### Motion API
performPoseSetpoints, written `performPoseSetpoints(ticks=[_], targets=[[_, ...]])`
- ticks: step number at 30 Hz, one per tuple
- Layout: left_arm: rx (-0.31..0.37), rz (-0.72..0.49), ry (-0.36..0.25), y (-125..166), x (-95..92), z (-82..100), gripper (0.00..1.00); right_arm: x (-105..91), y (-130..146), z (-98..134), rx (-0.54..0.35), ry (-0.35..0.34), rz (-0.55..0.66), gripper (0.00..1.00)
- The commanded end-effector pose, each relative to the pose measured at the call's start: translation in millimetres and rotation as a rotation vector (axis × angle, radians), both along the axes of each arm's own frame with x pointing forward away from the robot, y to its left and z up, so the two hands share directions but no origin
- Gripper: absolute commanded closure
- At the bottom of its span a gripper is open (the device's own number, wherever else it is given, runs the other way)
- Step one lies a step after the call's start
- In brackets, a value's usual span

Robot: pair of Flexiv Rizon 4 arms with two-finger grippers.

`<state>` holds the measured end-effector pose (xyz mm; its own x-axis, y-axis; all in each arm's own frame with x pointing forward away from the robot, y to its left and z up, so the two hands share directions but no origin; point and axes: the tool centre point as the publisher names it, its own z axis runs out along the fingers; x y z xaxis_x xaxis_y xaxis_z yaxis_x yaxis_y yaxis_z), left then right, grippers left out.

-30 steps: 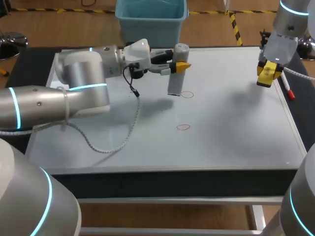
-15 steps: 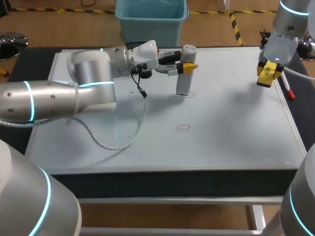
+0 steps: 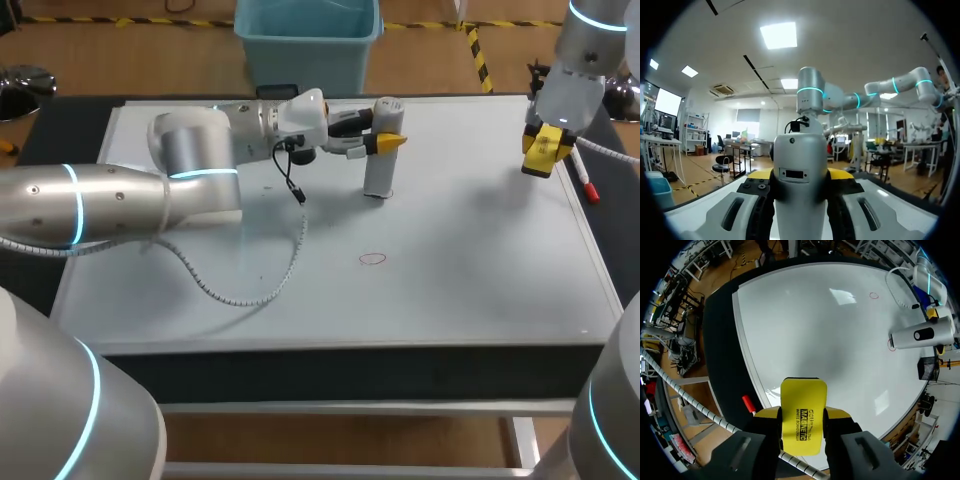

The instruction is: Pick up the inspection probe, press it on each red-marked spot on the whiteboard one by one, put down the probe, pick up the eraser, and wipe off all the red marks.

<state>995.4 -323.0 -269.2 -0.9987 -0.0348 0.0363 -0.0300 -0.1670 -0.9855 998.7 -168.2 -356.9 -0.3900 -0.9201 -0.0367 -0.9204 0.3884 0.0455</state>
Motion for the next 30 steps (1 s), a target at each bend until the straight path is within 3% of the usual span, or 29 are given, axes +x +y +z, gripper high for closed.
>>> performPoseSetpoints(ticks=[1,14,30], targets=[[-0.003,-0.001,0.001,-4.7,4.0,-4.2,1.0,0.9,-0.5,0.6,-0.003,0.001,0.002,1.0],[0.011,-0.031,-0.015,-5.1,4.7,-7.8,1.0,0.9,-0.5,0.6,-0.003,0.001,0.002,1.0],[0.105,-0.07,-0.024,5.6,0.0,-18.1,1.0,0.9,-0.5,0.6,-0.003,0.001,0.002,1.0]])
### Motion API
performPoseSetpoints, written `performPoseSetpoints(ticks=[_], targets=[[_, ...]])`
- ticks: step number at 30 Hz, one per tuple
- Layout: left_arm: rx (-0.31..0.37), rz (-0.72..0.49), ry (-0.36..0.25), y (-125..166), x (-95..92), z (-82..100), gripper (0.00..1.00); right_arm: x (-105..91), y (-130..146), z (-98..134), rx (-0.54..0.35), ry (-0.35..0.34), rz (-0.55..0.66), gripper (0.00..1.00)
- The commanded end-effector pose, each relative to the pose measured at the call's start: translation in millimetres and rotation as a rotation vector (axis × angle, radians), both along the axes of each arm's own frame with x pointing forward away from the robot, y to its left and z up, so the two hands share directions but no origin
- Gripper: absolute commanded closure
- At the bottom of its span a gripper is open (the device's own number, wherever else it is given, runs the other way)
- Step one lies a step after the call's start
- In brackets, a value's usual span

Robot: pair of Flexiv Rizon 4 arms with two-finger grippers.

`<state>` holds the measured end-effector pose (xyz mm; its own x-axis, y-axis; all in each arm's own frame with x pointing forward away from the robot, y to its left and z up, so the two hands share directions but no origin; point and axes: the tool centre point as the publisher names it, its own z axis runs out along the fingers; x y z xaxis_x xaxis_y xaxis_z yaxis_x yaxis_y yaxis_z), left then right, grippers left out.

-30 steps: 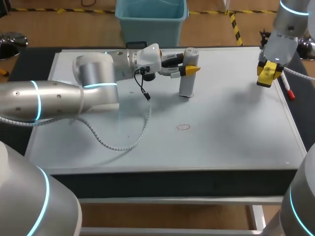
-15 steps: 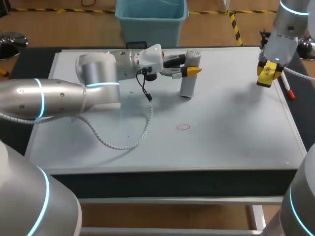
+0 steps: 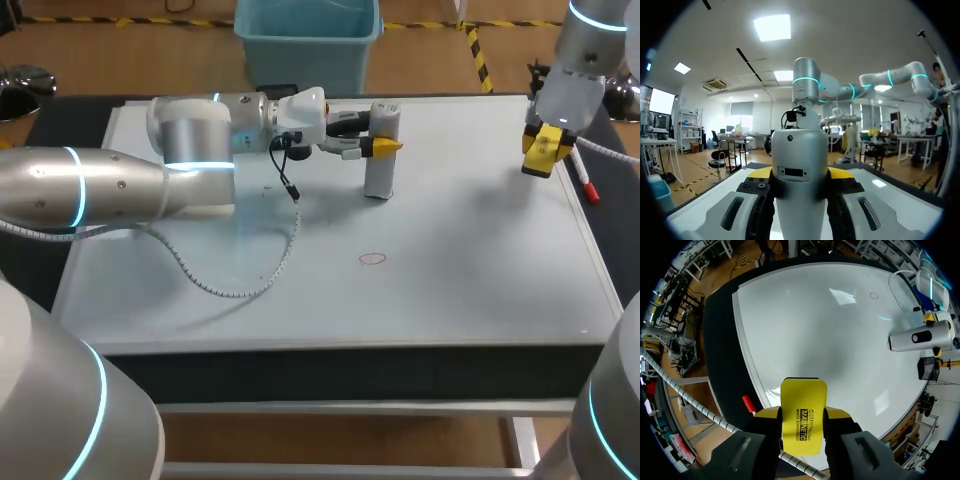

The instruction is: Pick up the inspection probe, press it on each red-marked spot on the whiteboard one by one, put down the probe, pick up the eraser, and wipe off all the red marks.

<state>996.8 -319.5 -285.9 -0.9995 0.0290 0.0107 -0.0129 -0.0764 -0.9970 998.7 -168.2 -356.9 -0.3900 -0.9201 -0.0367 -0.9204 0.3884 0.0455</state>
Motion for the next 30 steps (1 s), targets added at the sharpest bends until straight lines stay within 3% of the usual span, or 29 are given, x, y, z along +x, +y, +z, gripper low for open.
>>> performPoseSetpoints(ticks=[1,22,30], targets=[[0.017,-0.005,0.002,1.8,-2.0,-2.2,1.0,0.9,-0.5,0.7,-0.003,0.001,0.002,1.0],[0.036,-0.018,0.007,-0.1,-5.4,-4.0,1.0,0.9,-0.5,0.7,-0.003,0.001,0.002,1.0],[0.021,-0.013,-0.017,7.6,-5.6,15.9,1.0,0.9,-0.5,0.7,-0.003,0.001,0.002,1.0]])
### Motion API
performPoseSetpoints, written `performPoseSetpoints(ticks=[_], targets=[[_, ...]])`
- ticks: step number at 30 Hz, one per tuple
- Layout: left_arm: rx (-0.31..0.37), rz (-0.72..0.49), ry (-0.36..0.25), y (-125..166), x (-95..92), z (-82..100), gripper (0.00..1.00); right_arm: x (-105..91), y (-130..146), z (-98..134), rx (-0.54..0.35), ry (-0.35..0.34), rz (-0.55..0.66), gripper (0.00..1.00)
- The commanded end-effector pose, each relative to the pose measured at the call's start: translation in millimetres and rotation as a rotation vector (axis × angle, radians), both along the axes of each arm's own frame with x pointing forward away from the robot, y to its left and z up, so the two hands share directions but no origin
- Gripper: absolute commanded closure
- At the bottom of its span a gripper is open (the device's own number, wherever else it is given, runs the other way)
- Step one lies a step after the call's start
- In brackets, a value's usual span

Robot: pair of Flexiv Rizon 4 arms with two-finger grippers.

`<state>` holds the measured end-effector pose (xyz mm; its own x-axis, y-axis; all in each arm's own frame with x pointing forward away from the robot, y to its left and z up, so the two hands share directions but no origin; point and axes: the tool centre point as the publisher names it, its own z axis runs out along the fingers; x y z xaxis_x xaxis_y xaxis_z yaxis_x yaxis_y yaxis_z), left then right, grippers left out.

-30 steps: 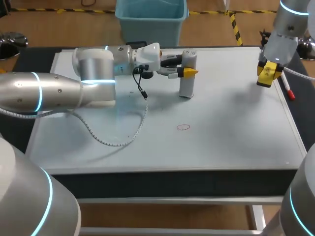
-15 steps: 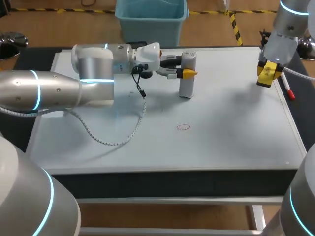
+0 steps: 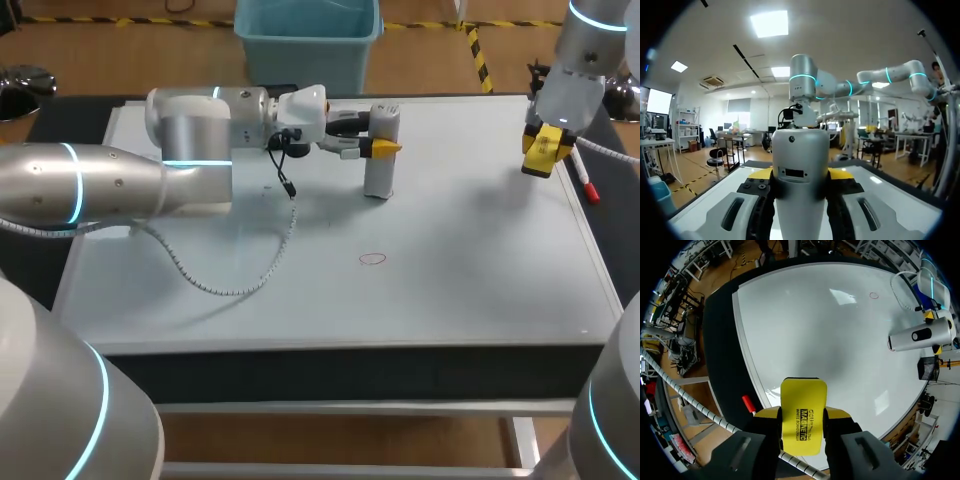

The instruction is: Pick up the inspection probe, press it on each red-marked spot on the whiteboard one by one, put down the probe, pick up the eraser, and wipe off all the red marks.

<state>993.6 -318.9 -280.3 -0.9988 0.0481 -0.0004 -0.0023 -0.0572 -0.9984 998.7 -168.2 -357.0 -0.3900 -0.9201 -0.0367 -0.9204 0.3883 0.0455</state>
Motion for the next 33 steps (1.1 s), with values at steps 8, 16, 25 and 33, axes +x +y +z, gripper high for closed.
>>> performPoseSetpoints(ticks=[8,16,25,33], targets=[[-0.017,0.058,-0.031,46.8,1.3,33.2,1.0,0.9,-0.6,0.7,-0.003,0.001,0.002,1.0],[-0.027,0.13,-0.039,102.8,1.3,49.2,1.0,0.9,-0.6,0.7,-0.003,0.001,0.002,1.0],[-0.027,0.19,-0.025,161.1,2.4,50.9,1.0,0.9,-0.6,0.7,-0.003,0.001,0.002,1.0],[-0.033,0.231,-0.02,209.0,8.3,52.0,1.0,0.9,-0.6,0.7,-0.003,0.001,0.002,1.0]])
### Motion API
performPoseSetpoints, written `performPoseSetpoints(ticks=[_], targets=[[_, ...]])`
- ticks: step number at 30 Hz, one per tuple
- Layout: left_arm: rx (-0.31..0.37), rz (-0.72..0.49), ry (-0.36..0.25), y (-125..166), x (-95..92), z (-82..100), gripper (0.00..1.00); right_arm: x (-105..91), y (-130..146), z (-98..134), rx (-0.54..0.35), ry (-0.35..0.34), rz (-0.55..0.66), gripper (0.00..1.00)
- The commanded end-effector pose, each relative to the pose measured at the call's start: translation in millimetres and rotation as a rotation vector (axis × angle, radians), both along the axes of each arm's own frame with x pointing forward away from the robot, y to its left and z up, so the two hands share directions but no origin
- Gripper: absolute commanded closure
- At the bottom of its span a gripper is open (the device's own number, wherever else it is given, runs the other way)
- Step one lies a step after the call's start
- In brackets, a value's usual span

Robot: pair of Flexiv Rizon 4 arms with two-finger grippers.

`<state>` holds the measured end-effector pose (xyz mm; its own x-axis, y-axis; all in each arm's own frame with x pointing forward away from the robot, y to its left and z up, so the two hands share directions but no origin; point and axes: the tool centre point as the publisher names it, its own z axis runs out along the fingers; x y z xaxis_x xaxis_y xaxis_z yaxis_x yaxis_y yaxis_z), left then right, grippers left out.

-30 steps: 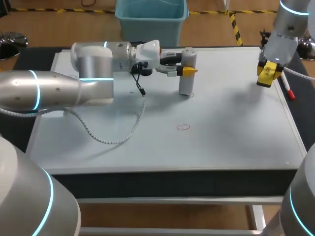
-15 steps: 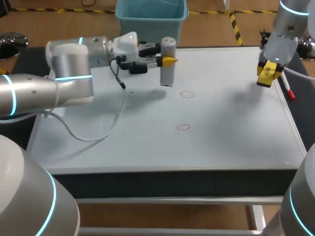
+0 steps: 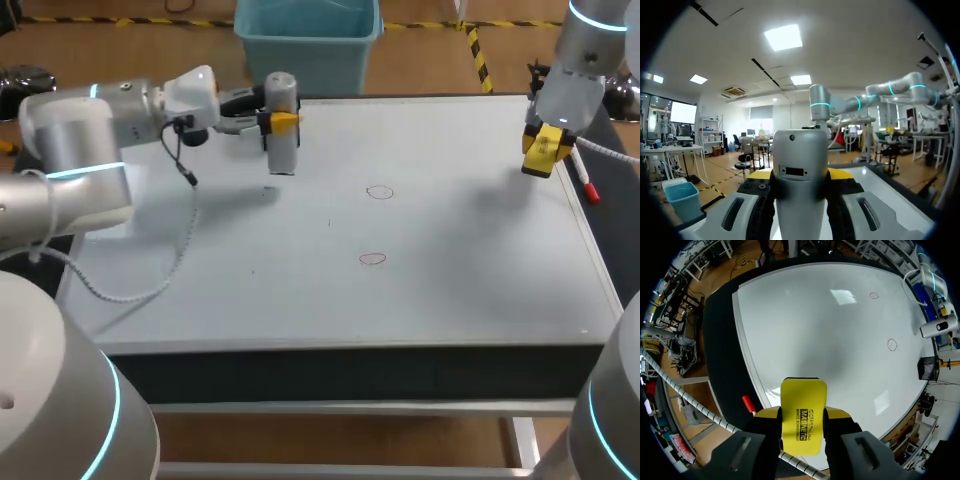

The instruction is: Pick up the inspection probe, press it on each red-marked spot on the whiteboard one by one, put down the probe, pick up the eraser, and wipe off all the red marks.

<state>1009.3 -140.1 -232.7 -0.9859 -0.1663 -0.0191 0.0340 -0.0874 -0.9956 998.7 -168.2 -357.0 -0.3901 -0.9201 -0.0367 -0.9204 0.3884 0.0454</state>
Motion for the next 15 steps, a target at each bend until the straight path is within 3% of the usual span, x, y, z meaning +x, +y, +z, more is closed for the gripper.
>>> performPoseSetpoints(ticks=[1,15], targets=[[0.0,0.017,0.001,34.0,-7.2,4.7,1.0,0.9,-0.5,0.7,-0.003,0.001,0.002,1.0],[0.002,0.041,-0.001,97.6,10.4,5.4,1.0,0.9,-0.5,0.7,-0.003,0.001,0.002,1.0]])
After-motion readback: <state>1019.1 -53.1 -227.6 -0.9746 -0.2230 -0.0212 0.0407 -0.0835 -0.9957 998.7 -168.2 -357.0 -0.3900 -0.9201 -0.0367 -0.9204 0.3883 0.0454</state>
